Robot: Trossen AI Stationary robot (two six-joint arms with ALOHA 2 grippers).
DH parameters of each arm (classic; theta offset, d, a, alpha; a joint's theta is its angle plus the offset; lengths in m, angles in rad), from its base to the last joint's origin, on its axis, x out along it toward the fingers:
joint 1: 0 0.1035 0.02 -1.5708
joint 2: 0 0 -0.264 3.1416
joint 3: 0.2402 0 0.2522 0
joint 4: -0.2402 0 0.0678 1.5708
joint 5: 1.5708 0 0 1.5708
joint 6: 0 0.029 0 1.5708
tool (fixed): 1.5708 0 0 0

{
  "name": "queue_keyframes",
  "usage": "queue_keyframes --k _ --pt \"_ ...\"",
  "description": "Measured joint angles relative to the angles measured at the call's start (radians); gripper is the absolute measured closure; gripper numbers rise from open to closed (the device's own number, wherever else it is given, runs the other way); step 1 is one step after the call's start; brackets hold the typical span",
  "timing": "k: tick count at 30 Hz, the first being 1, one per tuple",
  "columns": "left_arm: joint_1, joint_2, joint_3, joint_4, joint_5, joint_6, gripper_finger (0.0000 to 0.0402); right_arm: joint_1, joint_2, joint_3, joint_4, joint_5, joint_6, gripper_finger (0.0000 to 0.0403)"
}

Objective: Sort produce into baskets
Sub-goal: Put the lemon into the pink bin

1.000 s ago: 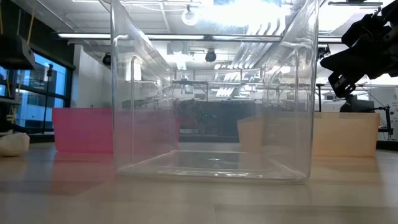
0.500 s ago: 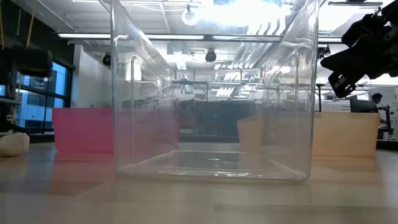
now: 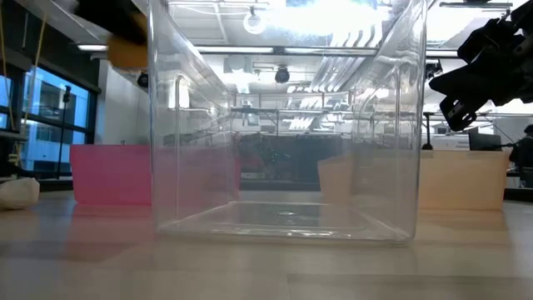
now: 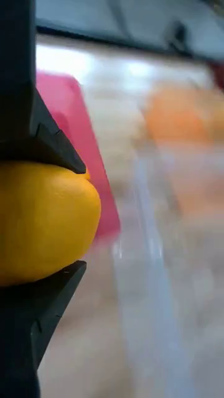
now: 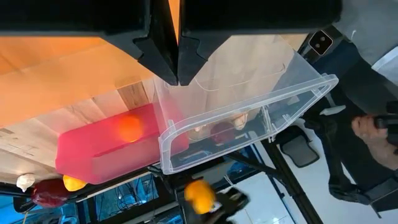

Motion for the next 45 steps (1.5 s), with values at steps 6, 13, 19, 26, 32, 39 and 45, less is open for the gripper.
queue_keyframes --k 6,13,19,26,32,39,45 --pt "0.247 0.072 -0.001 0.028 0.128 -0.080 0.0183 0.000 0.000 0.000 0.000 0.000 0.000 0.0402" --pt "0.321 0.072 -0.001 -0.047 0.257 -0.098 0.0146 0.000 0.000 0.000 0.000 0.001 0.000 0.0402" --pt "0.348 0.035 0.002 -0.037 0.314 -0.120 0.0114 0.000 0.000 0.000 0.000 0.004 0.000 0.0402" --pt "0.353 -0.116 0.002 -0.005 0.321 -0.204 0.0106 0.000 0.000 0.000 0.000 0.004 0.000 0.0402" --pt "0.329 -0.269 -0.002 0.133 0.316 -0.332 0.0106 0.000 0.000 0.000 0.000 0.004 0.000 0.0402" --pt "0.326 -0.319 -0.002 0.259 0.287 -0.385 0.0106 0.000 0.000 0.000 0.000 0.003 0.000 0.0402" --pt "0.328 -0.270 -0.003 0.362 0.127 -0.408 0.0106 0.000 0.000 0.000 0.000 0.003 0.000 0.0402"
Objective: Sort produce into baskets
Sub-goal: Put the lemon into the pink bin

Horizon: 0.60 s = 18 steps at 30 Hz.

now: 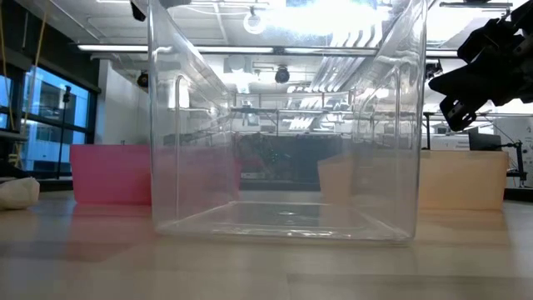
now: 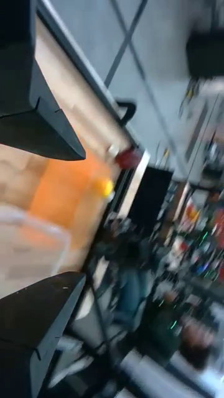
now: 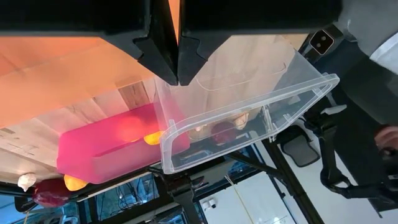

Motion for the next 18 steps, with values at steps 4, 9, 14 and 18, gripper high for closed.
queue_keyframes --k 4,9,14,18 --pt "0.028 0.069 0.000 0.147 -0.087 -0.085 0.0106 0.000 0.000 0.000 0.000 0.000 0.000 0.0402" --pt "0.074 0.173 0.000 0.351 -0.078 -0.163 0.0106 0.000 0.000 0.000 0.000 0.000 0.000 0.0402" --pt "0.123 0.213 -0.001 0.394 -0.074 -0.251 0.0106 -0.001 0.000 0.000 0.054 0.085 0.110 0.0402" --pt "0.181 0.189 -0.001 0.398 -0.066 -0.265 0.0106 -0.001 0.000 0.000 0.256 0.204 0.473 0.0402"
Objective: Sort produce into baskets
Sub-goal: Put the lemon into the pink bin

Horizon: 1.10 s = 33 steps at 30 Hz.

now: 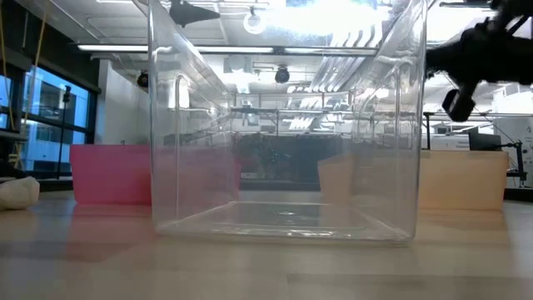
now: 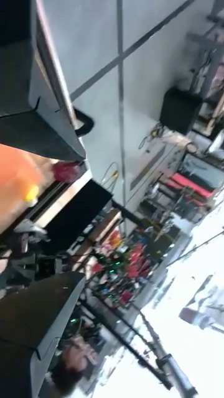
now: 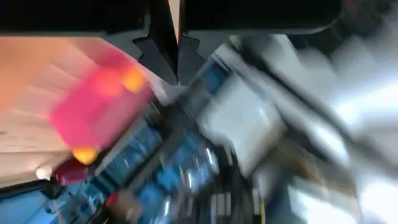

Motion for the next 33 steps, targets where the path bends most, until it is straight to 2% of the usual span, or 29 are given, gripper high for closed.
queue_keyframes --k 2,6,8,10,12,16,20,24,26,29,33 --pt "0.031 -0.020 0.000 0.001 0.007 -0.001 0.0106 0.000 0.001 0.000 0.100 0.131 0.098 0.0402" --pt "0.077 -0.055 0.000 -0.002 0.067 0.006 0.0106 0.001 0.042 0.000 0.314 0.462 0.105 0.0402" --pt "0.091 -0.068 0.000 -0.008 0.097 0.025 0.0106 0.000 0.093 0.000 0.465 0.553 0.090 0.0402" --pt "0.104 -0.076 0.000 -0.020 0.104 0.053 0.0106 0.001 0.167 0.007 0.592 0.546 0.021 0.0402" --pt "0.121 -0.081 0.000 -0.034 0.105 0.079 0.0106 0.001 0.256 0.051 0.653 0.481 -0.029 0.0402" --pt "0.167 -0.082 0.000 -0.035 0.153 0.087 0.0106 0.001 0.443 0.202 0.623 0.383 -0.104 0.0402" --pt "0.222 -0.082 0.000 -0.046 0.260 0.087 0.0106 -0.011 0.609 0.366 0.453 0.365 -0.186 0.0402" --pt "0.268 -0.096 0.000 -0.104 0.305 0.087 0.0106 -0.047 0.693 0.545 0.216 0.233 -0.247 0.0402" --pt "0.283 -0.106 0.000 -0.143 0.315 0.091 0.0106 -0.061 0.715 0.645 -0.015 0.117 -0.252 0.0402" --pt "0.305 -0.118 0.000 -0.208 0.315 0.107 0.0106 -0.069 0.753 0.828 -0.479 -0.014 -0.162 0.0395" --pt "0.323 -0.128 0.000 -0.257 0.317 0.127 0.0106 0.001 0.846 1.039 -0.989 -0.165 -0.020 0.0347"
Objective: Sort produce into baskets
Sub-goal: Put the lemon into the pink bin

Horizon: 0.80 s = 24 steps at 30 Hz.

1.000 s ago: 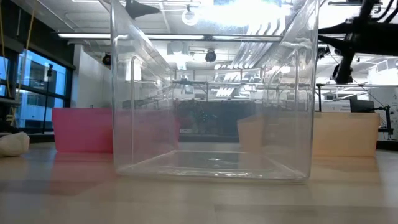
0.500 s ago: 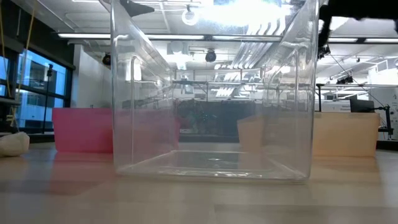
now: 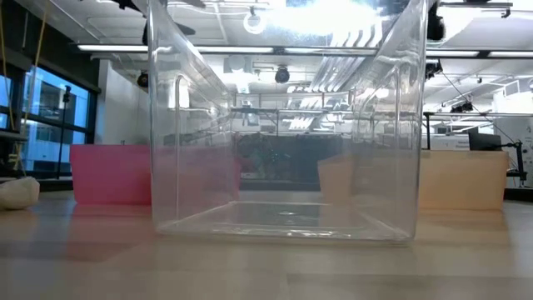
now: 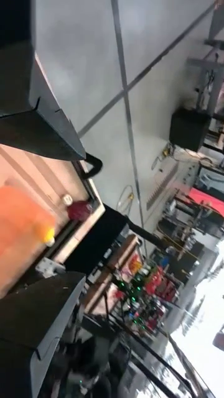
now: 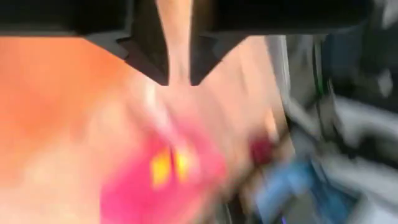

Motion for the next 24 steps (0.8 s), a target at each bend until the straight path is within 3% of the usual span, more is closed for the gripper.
queue_keyframes --k 5,10,15,24 --pt "0.027 0.000 0.000 -0.017 0.021 0.013 0.0106 0.180 0.117 0.130 -0.401 -0.087 0.210 0.0244" --pt "0.049 0.000 0.000 -0.017 0.077 0.013 0.0106 0.346 0.212 0.068 -0.614 -0.256 0.334 0.0142" --pt "0.067 0.000 0.000 -0.023 0.113 0.014 0.0106 0.477 0.260 -0.050 -0.450 -0.350 0.324 0.0085" --pt "0.078 0.000 0.000 -0.043 0.120 0.014 0.0106 0.649 0.387 -0.152 -0.218 -0.341 0.251 0.0077"
